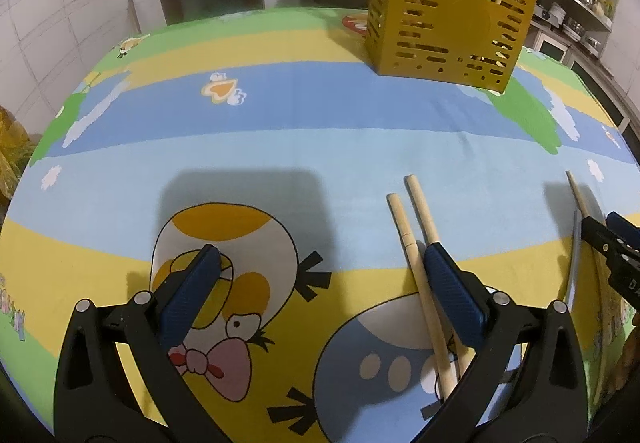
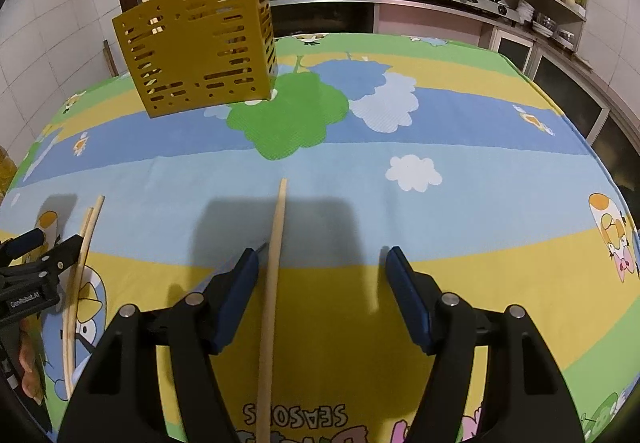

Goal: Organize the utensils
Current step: 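Grasp a chopstick with the right tool while the left tool grasps another chopstick, then lift both held chopsticks and carry them over the yellow holder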

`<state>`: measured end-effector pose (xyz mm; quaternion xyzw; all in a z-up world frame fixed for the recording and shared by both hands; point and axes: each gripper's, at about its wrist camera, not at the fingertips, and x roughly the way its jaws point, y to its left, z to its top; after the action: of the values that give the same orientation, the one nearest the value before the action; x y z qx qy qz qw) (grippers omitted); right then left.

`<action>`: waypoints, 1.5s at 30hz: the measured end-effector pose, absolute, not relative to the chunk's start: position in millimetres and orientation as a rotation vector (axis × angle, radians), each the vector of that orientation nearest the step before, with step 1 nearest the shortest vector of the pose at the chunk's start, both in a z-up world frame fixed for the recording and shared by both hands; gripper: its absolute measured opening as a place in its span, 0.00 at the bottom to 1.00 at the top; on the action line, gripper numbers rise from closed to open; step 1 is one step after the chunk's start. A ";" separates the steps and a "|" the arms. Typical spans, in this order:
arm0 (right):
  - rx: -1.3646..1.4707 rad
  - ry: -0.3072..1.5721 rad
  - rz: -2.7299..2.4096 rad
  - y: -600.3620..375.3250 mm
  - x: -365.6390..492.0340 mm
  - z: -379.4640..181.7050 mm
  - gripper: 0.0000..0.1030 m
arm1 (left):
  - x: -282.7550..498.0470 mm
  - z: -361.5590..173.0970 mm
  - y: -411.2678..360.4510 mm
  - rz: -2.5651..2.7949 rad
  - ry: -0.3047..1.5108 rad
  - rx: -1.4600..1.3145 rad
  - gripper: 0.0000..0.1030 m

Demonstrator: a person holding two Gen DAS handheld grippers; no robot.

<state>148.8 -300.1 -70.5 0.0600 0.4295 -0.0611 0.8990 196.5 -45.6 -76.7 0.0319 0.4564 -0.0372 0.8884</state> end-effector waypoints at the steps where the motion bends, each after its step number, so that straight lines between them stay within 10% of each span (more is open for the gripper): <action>1: 0.122 0.889 -0.128 -300.3 148.7 -70.6 0.64 | 197.7 -76.9 -47.2 -0.073 0.949 0.072 0.96; 9: 0.098 0.892 -0.135 -297.3 162.2 -69.4 0.61 | 198.7 -70.7 -63.5 -0.078 0.964 0.071 0.68; 19: 0.106 0.891 -0.112 -288.5 176.9 -67.0 0.16 | 200.5 -64.3 -89.8 -0.097 1.015 0.092 0.08; 45: 0.129 0.357 -0.101 -278.9 94.4 44.1 0.06 | 134.7 40.0 -48.1 -0.150 0.536 -0.044 0.04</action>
<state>94.4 -278.9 44.1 0.0642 0.1775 -0.0504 0.9807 134.7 -48.1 40.0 -0.0215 0.2645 -0.0740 0.9613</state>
